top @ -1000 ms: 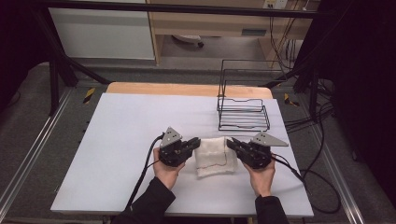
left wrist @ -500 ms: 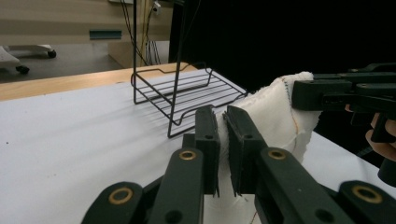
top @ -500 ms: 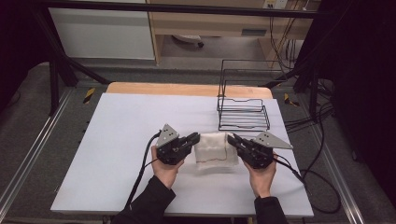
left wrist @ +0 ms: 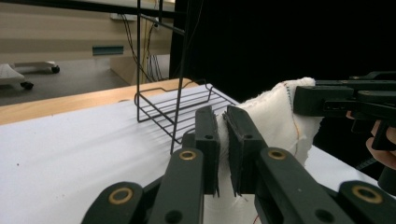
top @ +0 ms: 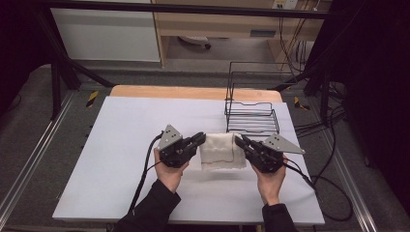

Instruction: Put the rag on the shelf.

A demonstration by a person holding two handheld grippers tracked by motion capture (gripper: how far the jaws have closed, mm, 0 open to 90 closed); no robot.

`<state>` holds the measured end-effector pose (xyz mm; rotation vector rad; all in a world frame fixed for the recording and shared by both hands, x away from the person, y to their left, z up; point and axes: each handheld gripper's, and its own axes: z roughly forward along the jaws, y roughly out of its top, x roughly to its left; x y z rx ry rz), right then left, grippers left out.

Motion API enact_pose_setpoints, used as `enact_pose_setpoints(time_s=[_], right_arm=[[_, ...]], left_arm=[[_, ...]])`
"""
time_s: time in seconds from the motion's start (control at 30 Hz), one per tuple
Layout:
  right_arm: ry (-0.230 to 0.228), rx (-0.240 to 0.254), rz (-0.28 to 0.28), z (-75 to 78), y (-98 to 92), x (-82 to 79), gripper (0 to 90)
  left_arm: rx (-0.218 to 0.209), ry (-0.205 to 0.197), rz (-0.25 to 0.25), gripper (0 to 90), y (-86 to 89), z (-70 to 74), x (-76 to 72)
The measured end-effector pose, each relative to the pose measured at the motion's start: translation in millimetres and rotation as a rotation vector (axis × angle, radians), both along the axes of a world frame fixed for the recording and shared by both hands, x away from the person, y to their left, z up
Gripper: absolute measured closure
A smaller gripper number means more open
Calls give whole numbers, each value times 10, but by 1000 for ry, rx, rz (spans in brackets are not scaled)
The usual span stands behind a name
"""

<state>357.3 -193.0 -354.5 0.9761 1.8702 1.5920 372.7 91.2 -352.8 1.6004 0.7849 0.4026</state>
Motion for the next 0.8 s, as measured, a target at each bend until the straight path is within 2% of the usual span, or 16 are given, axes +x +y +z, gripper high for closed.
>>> enact_pose_setpoints(time_s=[0.13, 0.37, 0.8], right_arm=[[-30, 6, -9, 53, 17, -15, 818], [-51, 22, -15, 107, 26, -17, 818], [-118, 49, -26, 268, 37, -26, 818]], left_arm=[[-12, -15, 3, 829, 5, 46, 3], [-18, -36, 3, 829, 15, 128, 15], [-38, -80, 6, 830, 18, 295, 30]])
